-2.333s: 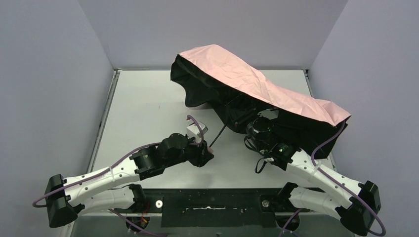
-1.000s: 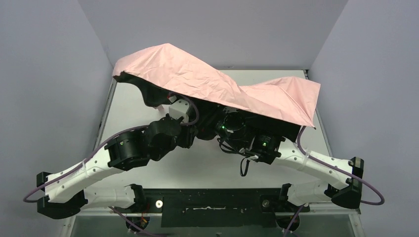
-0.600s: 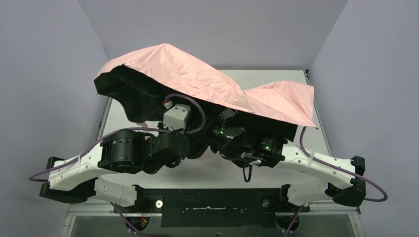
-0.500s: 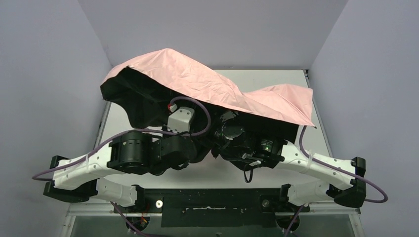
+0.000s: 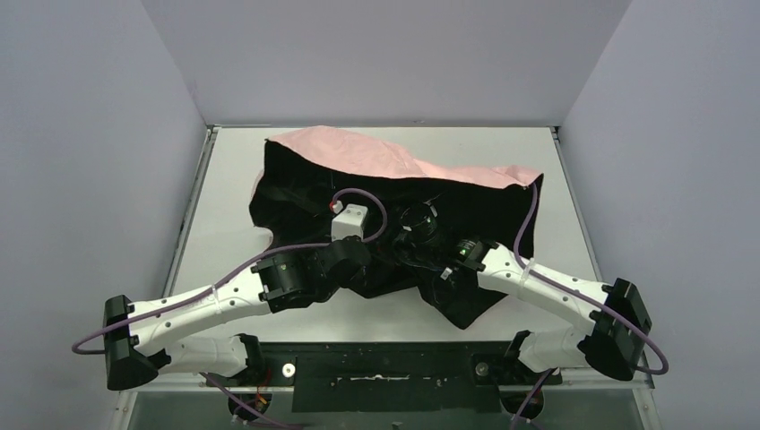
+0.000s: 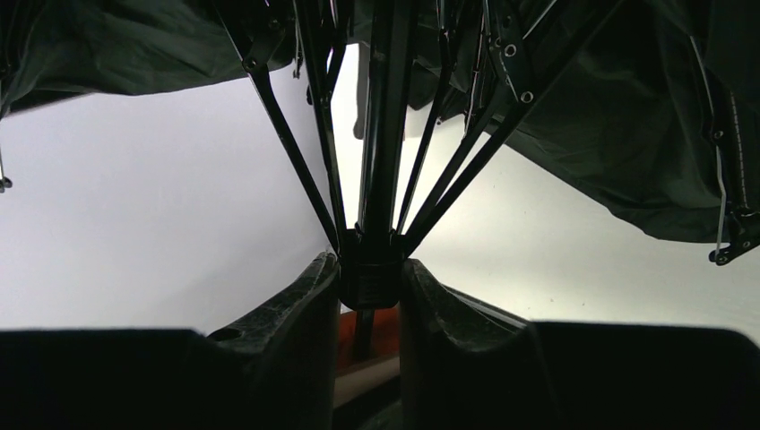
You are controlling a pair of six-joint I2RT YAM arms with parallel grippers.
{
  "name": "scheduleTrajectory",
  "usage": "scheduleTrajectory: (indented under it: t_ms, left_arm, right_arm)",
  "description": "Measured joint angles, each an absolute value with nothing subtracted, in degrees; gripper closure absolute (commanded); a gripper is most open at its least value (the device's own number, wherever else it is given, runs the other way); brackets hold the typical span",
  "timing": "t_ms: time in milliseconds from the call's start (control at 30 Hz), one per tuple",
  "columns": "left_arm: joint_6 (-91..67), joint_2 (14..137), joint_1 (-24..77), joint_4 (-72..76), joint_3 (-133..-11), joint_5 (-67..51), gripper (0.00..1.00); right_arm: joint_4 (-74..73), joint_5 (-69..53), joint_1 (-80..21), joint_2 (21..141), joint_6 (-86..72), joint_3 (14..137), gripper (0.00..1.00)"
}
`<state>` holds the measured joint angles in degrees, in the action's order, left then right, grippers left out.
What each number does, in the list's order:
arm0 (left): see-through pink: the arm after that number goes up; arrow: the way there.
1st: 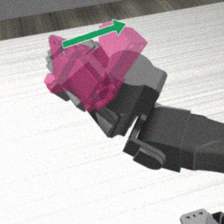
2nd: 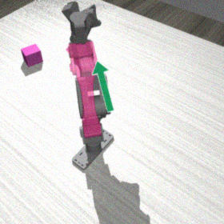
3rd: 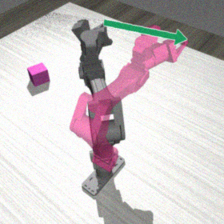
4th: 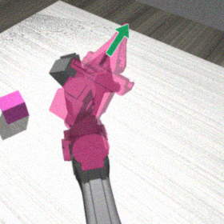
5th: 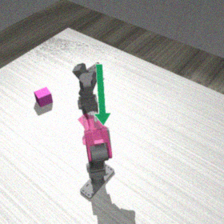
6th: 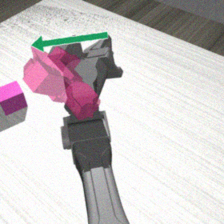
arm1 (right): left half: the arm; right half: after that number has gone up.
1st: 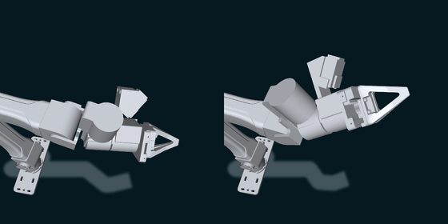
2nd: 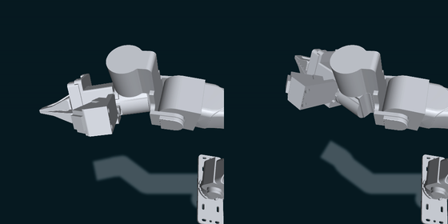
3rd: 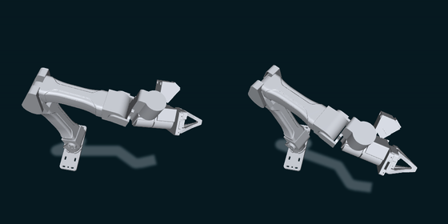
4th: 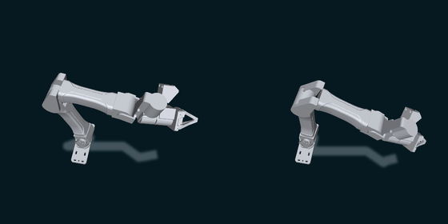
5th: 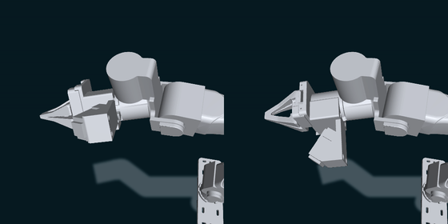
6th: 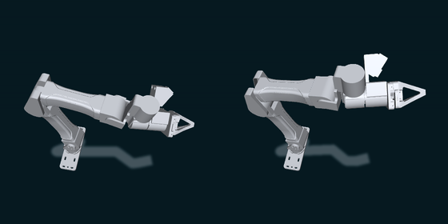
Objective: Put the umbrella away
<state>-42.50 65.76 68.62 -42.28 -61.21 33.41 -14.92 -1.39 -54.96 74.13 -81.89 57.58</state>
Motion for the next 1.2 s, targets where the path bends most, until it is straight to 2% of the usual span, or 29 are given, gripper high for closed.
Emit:
scheduleTrajectory:
  t_ms: [167,600,833,1167,1200]
  left_arm:
    - [-39.20,66.15,64.60,-34.85,-57.56,30.44,1.00]
    - [-37.85,71.37,59.77,-22.37,-49.95,24.64,1.00]
    - [-37.95,73.78,55.81,-19.35,-47.70,25.80,1.00]
    - [-38.52,77.43,53.28,-15.38,-45.52,25.47,1.00]
    - [-38.50,78.19,52.97,-14.94,-45.52,25.08,0.98]
  right_arm:
    - [-10.44,-3.27,-52.51,76.20,-80.84,55.96,0.99]
    - [-4.01,-1.02,-50.57,79.22,-79.96,49.23,0.62]
    - [-9.06,0.08,-50.72,73.58,-78.65,43.00,0.33]
    - [-18.26,5.78,-51.66,56.23,-72.34,35.09,0.29]
    - [-19.31,6.52,-51.99,53.95,-71.02,34.52,0.29]
